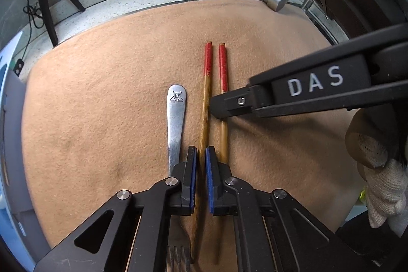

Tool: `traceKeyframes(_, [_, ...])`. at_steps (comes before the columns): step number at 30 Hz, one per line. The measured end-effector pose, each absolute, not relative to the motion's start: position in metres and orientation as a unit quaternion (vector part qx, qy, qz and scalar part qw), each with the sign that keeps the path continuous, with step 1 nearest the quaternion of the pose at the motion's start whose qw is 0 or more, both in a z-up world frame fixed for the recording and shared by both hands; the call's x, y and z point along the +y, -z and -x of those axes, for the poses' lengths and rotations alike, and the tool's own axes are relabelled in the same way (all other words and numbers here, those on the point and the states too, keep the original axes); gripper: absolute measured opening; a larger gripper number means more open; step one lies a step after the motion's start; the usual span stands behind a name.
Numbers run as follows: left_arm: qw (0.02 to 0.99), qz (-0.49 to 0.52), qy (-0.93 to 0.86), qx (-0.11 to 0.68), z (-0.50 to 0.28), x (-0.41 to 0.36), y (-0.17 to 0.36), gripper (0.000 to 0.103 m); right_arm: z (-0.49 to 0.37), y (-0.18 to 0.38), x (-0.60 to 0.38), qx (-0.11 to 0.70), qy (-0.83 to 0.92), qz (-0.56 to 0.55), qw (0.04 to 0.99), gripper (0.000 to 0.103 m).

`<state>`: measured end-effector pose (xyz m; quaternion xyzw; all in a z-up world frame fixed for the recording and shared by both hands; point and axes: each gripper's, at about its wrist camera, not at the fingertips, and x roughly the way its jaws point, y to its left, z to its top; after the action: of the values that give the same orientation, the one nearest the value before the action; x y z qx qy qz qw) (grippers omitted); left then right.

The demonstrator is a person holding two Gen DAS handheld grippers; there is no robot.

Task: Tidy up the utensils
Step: 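Grasp one chopstick with the left gripper while the right grasps the other, then lower both chopsticks into the blue basket and open both grippers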

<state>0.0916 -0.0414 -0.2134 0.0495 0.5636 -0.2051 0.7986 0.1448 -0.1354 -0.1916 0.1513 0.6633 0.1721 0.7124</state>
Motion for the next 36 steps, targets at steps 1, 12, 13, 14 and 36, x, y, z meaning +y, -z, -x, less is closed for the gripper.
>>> traceKeyframes(1, [0.799, -0.043, 0.204, 0.564, -0.092, -0.039, 0.214, 0.006, -0.144, 0.192, -0.137, 0.663, -0.172, -0.155, 0.712, 0.011])
traceKeyframes(12, [0.804, 0.055, 0.200, 0.557, -0.086, -0.008, 0.206, 0.005, -0.136, 0.186, -0.161, 0.654, -0.183, -0.203, 0.705, 0.007])
traceKeyframes(13, [0.806, 0.057, 0.200, 0.554, -0.084, -0.006, 0.202, 0.005, -0.136, 0.184, -0.163, 0.653, -0.185, -0.209, 0.704, 0.007])
traceKeyframes(14, [0.810, 0.060, 0.200, 0.549, -0.082, -0.003, 0.197, 0.005, -0.135, 0.181, -0.164, 0.651, -0.188, -0.214, 0.704, 0.007])
traceKeyframes(36, [0.863, 0.090, 0.061, 0.493, -0.064, 0.160, 0.133, 0.005, -0.165, 0.085, -0.020, 0.576, -0.319, -0.212, 0.722, 0.007])
